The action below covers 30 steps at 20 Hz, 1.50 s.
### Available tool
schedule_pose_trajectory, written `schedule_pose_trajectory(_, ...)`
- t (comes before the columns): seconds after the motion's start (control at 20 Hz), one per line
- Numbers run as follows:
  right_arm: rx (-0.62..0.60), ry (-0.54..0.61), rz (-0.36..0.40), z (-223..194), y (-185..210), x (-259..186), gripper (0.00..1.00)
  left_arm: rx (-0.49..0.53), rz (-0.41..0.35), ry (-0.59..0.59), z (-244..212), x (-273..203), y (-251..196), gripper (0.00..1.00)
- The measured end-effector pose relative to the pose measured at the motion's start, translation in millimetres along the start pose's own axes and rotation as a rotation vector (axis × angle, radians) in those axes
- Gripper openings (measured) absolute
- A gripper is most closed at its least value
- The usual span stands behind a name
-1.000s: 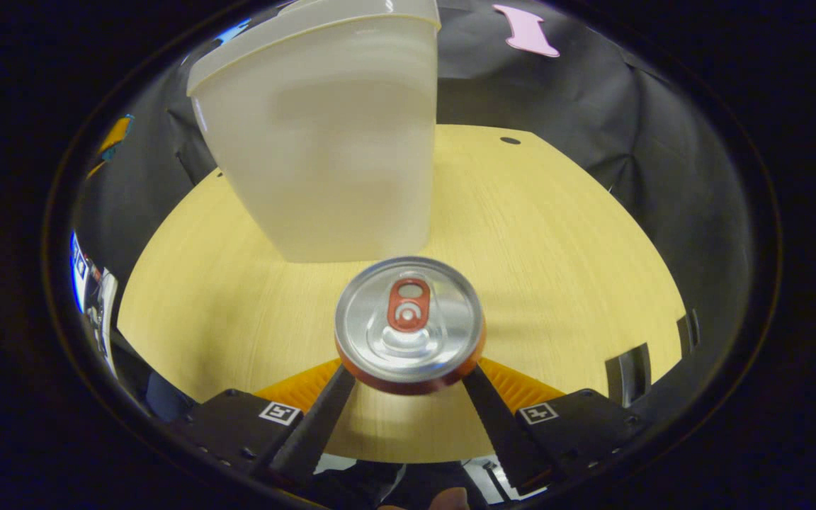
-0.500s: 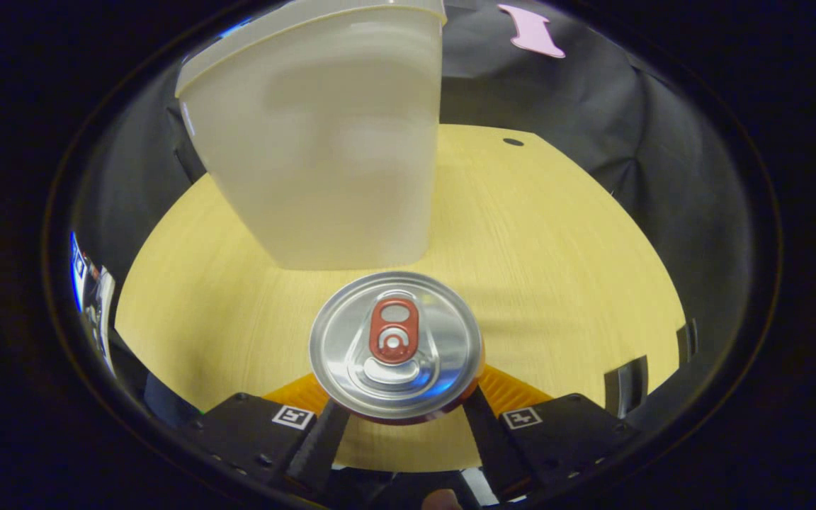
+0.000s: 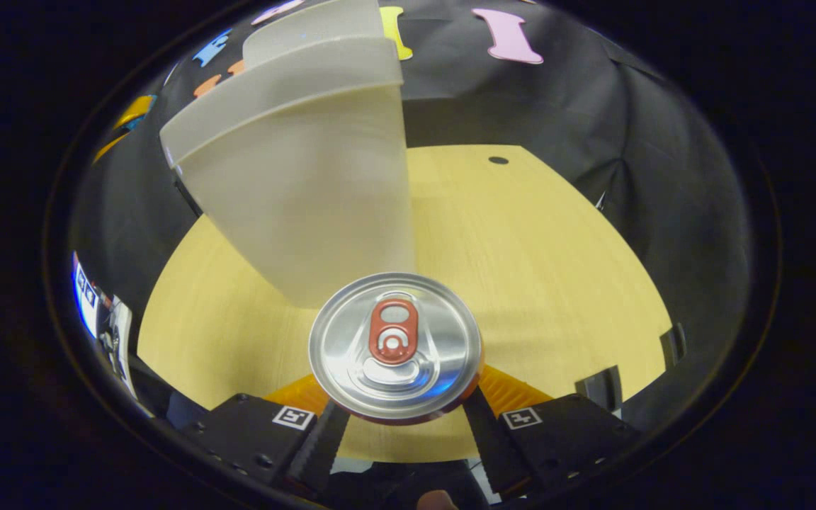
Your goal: Press the lid of the desktop garbage bin to open it, pick up the crumpled paper on the desktop and throw it into the bin, then pick up the pop can on the desktop and drop it into the bin, and finally close the garbage bin lid.
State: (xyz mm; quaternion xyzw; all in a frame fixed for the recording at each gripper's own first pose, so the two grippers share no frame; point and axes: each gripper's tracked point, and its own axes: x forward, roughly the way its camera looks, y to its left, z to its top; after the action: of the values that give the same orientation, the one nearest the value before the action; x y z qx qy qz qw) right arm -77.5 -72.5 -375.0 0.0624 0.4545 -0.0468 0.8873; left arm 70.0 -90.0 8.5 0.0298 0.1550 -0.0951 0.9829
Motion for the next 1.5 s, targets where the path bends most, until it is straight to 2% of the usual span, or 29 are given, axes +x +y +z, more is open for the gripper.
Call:
schedule_pose_trajectory(0.3,0.023,-0.084,-0.019,32.2,-18.4,-24.7,0.81,0.002,-0.055,-0.009,18.5,33.1,-33.8,0.31)
schedule_pose_trajectory(0.7,0.028,-0.134,-0.056,62.0,-40.8,-45.0,0.81,-0.019,-0.050,0.060,3.9,72.6,-43.7,0.35)
schedule_pose_trajectory(0.8,0.031,-0.144,-0.050,66.9,-42.2,-48.4,0.81,-0.014,-0.053,0.078,-0.3,77.5,-48.3,0.45)
schedule_pose_trajectory(0.9,0.022,-0.149,-0.046,69.2,-42.7,-48.8,0.81,-0.008,-0.042,0.076,-1.0,79.2,-47.6,0.66)
schedule_pose_trajectory(1.0,0.015,-0.142,-0.047,67.7,-42.3,-47.1,0.81,-0.003,-0.025,0.076,-3.0,78.1,-44.0,0.76)
schedule_pose_trajectory(1.05,0.012,-0.137,-0.050,67.0,-42.9,-46.9,0.81,0.000,-0.009,0.074,-1.4,76.6,-41.4,0.78)
schedule_pose_trajectory(1.1,0.012,-0.132,-0.050,66.5,-42.5,-45.9,0.81,0.005,0.007,0.078,-1.8,77.3,-38.0,0.88)
schedule_pose_trajectory(1.2,0.004,-0.133,-0.050,68.3,-41.8,-44.4,0.82,0.005,-0.008,0.083,-5.1,78.4,-40.1,1.00)
schedule_pose_trajectory(1.5,-0.056,-0.146,-0.074,87.4,-50.4,-65.6,0.81,0.028,-0.020,0.035,5.8,65.5,-31.8,1.00)
